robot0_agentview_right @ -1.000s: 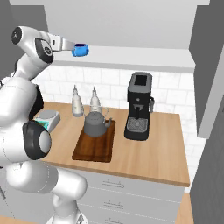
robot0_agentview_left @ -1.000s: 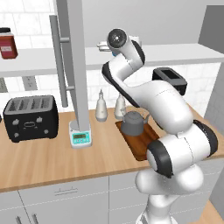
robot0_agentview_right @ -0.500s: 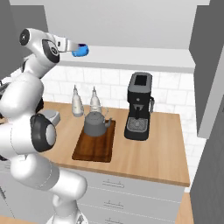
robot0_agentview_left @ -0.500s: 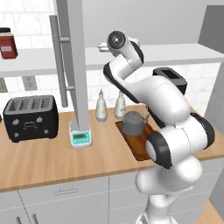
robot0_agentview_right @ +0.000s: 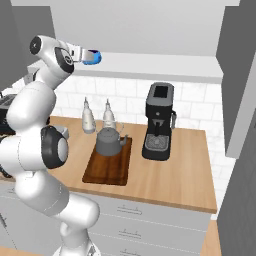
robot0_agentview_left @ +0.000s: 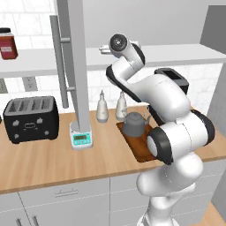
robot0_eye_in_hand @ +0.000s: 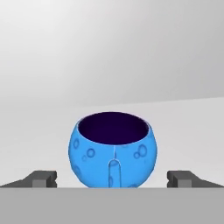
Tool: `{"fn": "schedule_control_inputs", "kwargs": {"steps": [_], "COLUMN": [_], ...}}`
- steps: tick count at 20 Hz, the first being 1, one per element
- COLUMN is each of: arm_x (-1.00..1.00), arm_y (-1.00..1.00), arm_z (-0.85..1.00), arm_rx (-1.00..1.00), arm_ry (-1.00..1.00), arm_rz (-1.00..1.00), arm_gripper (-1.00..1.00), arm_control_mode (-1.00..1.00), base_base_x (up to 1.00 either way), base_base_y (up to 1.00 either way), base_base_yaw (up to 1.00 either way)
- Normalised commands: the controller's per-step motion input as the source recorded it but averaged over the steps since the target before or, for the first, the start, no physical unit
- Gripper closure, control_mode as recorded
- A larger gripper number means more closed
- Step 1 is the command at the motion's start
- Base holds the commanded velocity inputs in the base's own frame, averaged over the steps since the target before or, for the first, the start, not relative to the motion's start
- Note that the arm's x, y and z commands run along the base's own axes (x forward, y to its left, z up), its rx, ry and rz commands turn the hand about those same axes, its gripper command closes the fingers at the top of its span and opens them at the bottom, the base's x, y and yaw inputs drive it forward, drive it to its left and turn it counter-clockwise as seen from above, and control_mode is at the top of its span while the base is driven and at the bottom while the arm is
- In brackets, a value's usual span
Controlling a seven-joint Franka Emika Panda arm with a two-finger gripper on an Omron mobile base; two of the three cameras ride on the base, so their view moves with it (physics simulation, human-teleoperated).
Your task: Pick the kettle from the counter and place it on the tray. Then pick the mug from the cabinet and place it on the tray. Then close the cabinet doors.
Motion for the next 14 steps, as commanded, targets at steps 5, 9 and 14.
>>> {"fn": "schedule_control_inputs", "kwargs": {"steps": [5,9,14], "arm_x": [0.1,0.0,0.0], "arm_y": [-0.07,-0.06,-0.08], "arm_z": [-0.13,-0.15,-0.07], "arm_rx": [0.0,0.0,0.01], "arm_ry": [0.0,0.0,0.0], "arm_rz": [0.0,0.0,0.0], "arm_gripper": [1.0,1.0,1.0], "arm_control_mode": [-1.0,-1.0,-1.0], "base_base_x": [0.0,0.0,0.0], "base_base_y": [0.0,0.0,0.0], "base_base_yaw": [0.0,0.0,0.0]}}
